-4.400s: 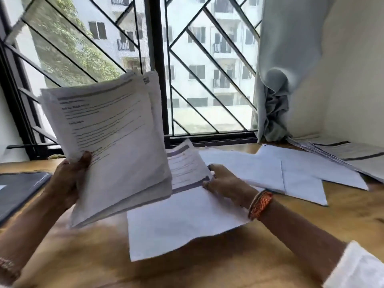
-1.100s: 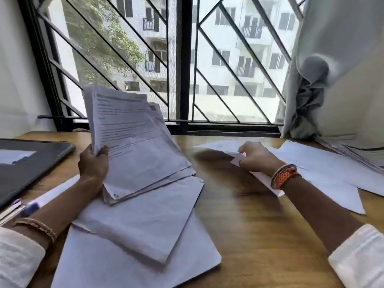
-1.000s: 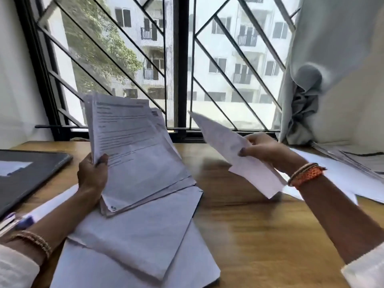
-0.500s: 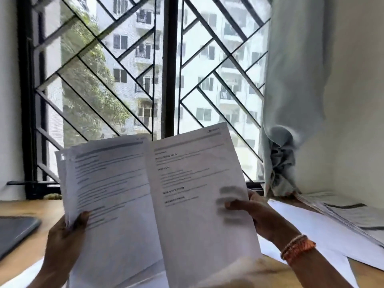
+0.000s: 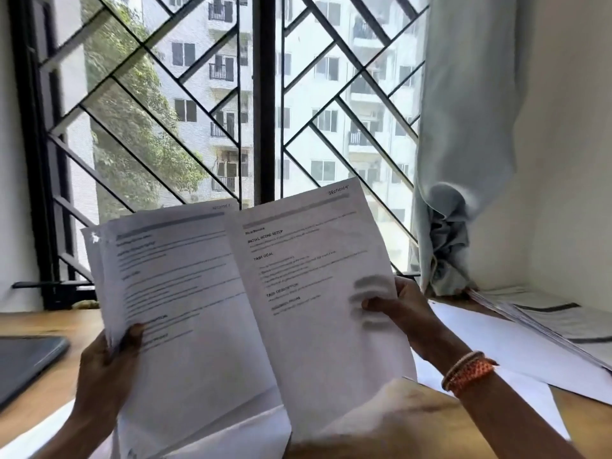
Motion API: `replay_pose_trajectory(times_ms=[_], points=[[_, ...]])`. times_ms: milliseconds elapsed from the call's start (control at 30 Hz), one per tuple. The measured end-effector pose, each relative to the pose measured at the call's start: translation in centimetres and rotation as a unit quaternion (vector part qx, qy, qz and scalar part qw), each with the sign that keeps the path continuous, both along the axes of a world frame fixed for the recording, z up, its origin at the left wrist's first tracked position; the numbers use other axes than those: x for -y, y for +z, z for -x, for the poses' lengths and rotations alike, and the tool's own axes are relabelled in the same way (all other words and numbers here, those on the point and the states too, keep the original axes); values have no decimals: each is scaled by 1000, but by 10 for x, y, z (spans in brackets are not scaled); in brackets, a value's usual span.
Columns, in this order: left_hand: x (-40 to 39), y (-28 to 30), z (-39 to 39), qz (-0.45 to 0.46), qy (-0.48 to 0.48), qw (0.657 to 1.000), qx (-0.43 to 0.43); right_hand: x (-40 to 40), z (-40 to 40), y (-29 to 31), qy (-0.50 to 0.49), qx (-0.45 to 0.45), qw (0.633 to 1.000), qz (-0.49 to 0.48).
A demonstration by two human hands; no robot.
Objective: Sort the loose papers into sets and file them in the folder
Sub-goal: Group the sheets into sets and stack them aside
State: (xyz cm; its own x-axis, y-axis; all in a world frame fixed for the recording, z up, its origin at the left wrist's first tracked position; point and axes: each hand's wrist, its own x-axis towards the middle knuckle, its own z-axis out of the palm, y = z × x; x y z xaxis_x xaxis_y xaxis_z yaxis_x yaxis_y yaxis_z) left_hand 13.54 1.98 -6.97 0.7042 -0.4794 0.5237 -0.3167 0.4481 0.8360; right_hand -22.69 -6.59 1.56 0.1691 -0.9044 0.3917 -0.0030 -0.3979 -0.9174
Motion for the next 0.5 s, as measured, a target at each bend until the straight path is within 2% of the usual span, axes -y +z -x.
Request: replay_pose_trajectory(times_ms=[33, 67, 100, 133, 167, 267, 333, 400, 433, 467, 500], points=[[-4, 5, 4, 9, -7, 1000, -1, 5, 0, -1, -128, -53, 983, 122], [-6, 10, 7, 21, -17, 1000, -6, 9, 1, 1, -254, -124, 925, 253], [-10, 13, 7, 32, -35, 999, -20, 7, 3, 1, -361, -182, 846, 347], [-12, 17, 7, 38, -58, 997, -38, 5, 5, 6, -426, -198, 784, 405], [-15, 21, 5, 40, -75, 995, -52, 3, 6, 11, -446, -201, 759, 429], [-21, 25, -1, 32, -101, 990, -92, -1, -3, 8, -451, -227, 761, 407], [-22, 28, -3, 34, -125, 986, -103, -5, -18, -6, -424, -364, 753, 348], [-20, 25, -6, 38, -145, 982, -116, -16, -43, -29, -320, -501, 750, 289], [-19, 23, -5, 37, -148, 981, -119, -24, -57, -38, -260, -547, 742, 289], [-20, 23, -1, 27, -149, 981, -121, -31, -73, -47, -205, -579, 726, 308], [-18, 22, 2, 13, -151, 982, -115, -38, -87, -53, -152, -588, 730, 315]])
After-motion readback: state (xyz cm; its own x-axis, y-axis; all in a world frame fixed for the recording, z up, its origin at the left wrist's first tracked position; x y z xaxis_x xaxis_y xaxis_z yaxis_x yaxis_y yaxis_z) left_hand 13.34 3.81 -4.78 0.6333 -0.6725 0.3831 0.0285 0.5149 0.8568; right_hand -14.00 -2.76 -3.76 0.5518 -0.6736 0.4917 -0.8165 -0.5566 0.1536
